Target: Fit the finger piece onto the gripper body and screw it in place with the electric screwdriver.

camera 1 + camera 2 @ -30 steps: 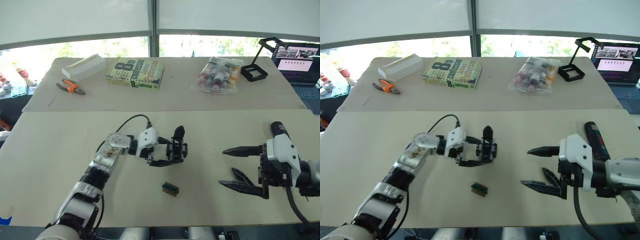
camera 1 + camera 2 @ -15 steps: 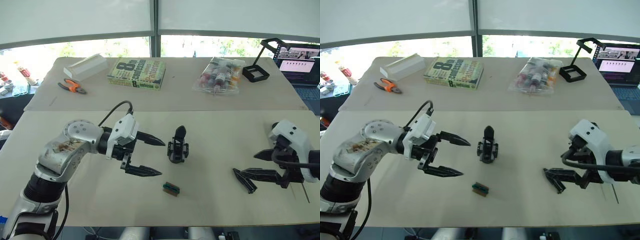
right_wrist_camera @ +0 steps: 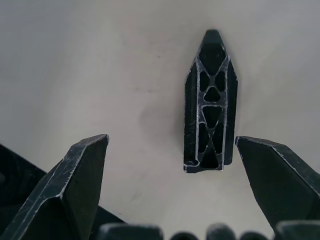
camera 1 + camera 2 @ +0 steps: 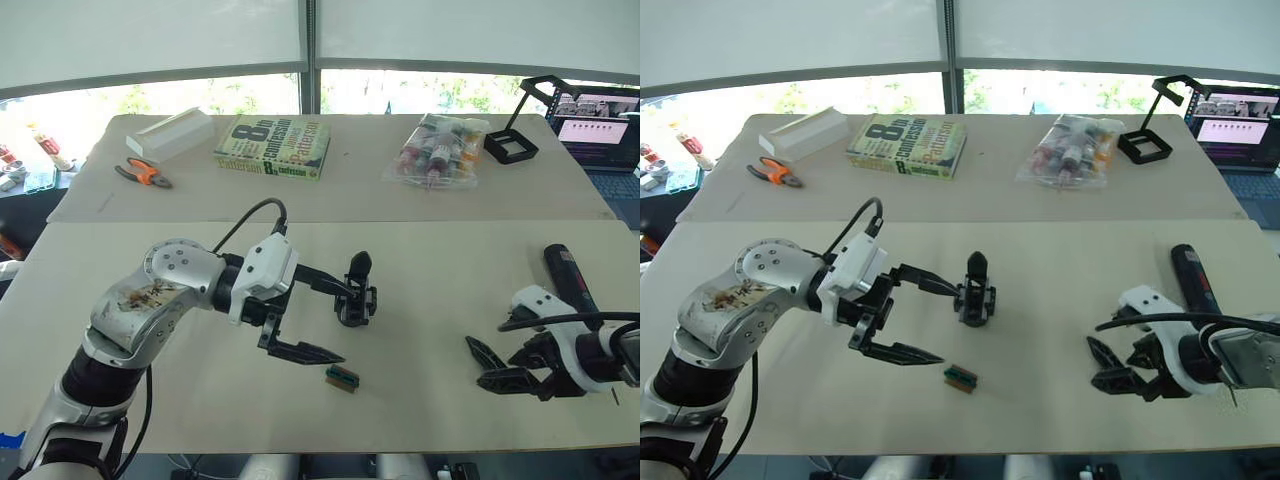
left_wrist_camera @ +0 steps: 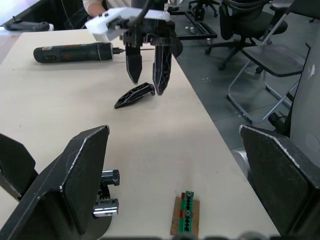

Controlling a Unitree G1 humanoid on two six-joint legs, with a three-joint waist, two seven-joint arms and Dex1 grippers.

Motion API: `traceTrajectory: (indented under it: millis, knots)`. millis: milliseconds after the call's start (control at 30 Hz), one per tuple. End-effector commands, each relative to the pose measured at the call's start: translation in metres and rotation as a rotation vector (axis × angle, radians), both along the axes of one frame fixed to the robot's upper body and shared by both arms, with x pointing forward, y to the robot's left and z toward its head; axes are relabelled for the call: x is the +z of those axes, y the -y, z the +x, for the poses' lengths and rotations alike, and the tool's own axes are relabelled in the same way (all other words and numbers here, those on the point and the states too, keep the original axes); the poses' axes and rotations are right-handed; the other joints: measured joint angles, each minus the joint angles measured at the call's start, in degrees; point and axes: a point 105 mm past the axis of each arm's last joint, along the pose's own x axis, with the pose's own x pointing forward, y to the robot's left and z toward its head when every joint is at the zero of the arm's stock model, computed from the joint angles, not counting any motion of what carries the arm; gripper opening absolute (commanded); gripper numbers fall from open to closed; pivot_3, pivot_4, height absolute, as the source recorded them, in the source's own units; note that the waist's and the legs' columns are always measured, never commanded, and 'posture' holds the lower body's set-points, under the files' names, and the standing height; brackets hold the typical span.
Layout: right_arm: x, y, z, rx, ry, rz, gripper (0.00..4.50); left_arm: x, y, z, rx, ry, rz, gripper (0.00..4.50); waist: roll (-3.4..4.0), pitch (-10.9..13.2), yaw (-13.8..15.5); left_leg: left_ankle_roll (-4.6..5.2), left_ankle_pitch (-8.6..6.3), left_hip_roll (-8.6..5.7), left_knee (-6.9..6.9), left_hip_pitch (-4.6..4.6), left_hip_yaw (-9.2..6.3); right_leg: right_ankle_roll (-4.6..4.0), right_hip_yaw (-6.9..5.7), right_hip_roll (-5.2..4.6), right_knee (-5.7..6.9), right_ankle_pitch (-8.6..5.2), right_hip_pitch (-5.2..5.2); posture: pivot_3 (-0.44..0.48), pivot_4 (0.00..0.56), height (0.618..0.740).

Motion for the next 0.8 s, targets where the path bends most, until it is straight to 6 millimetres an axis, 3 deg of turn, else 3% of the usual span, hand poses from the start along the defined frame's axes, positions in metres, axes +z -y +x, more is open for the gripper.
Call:
traceTrajectory:
  millis: [33,100,333,367,400,467,600,700,800]
  knots:
    - [-0.006,0.001,0.005,0.007,0.014,-0.041,4.50,0.009,0.001,-0.005,-0.020,0.052,-0.017,4.43,0.00,0.0,0.0,0.00,0.00,0.00,0.00,0.00,0.00,0.00,0.00,0.00,0.00,0.00,0.00,0.000,0.150,0.740]
    - [-0.014,0.001,0.005,0.007,0.008,-0.052,4.25,0.011,0.001,-0.005,-0.017,0.047,-0.022,4.48,-0.11,-0.1,0.0,0.00,0.00,0.01,0.00,0.02,0.00,0.00,-0.01,0.03,0.00,0.00,0.01,0.000,0.150,0.740]
    - [-0.020,0.004,0.014,0.017,0.057,-0.050,1.89,0.012,-0.002,-0.002,0.002,0.043,-0.016,4.50,-0.57,-0.3,-0.5,-0.01,0.00,0.07,0.00,0.13,0.00,0.00,0.01,0.17,-0.03,0.00,0.13,0.000,0.150,0.740]
    - [-0.018,0.005,0.015,0.019,0.066,-0.047,1.89,0.012,-0.003,-0.001,0.012,0.043,-0.015,4.50,-0.58,-0.3,-0.8,-0.02,0.00,0.07,0.00,0.13,0.00,0.00,0.01,0.17,-0.03,0.00,0.13,0.000,0.150,0.740]
    - [-0.015,0.008,0.016,0.023,0.084,-0.043,1.23,0.012,-0.004,0.002,0.026,0.042,-0.014,4.50,-0.58,-0.3,-1.0,-0.02,0.00,0.08,-0.01,0.13,0.00,-0.01,0.03,0.18,-0.03,0.00,0.12,0.000,0.150,0.740]
    - [-0.004,0.006,0.023,0.096,0.191,-0.004,1.18,0.014,-0.007,0.006,0.057,0.009,-0.021,4.50,-0.58,-0.3,-1.2,-0.03,-0.01,0.10,-0.01,0.14,0.00,0.00,0.02,0.21,-0.03,0.00,0.12,0.000,0.150,0.740]
    - [0.045,-0.027,0.045,0.389,0.617,0.138,1.18,0.030,-0.009,0.021,0.162,-0.048,-0.099,4.50,-0.52,-0.3,-1.5,-0.03,-0.01,0.06,-0.01,0.13,0.00,0.01,0.06,0.21,-0.01,0.00,0.07,0.000,0.150,0.740]
    - [0.084,-0.037,0.074,0.318,0.904,0.199,1.18,0.047,-0.005,0.041,0.308,-0.093,-0.224,4.50,-0.48,-0.3,-1.7,-0.05,0.00,0.04,-0.02,0.19,0.00,0.04,0.23,0.25,0.02,0.03,0.03,0.000,0.150,0.740]
    - [0.100,-0.049,0.085,0.337,1.029,0.214,1.18,0.059,0.000,0.052,0.380,-0.125,-0.315,4.50,-0.46,-0.3,-1.3,-0.08,0.01,0.01,-0.05,0.20,-0.03,0.05,0.32,0.28,0.03,0.05,-0.04,0.000,0.150,0.740]
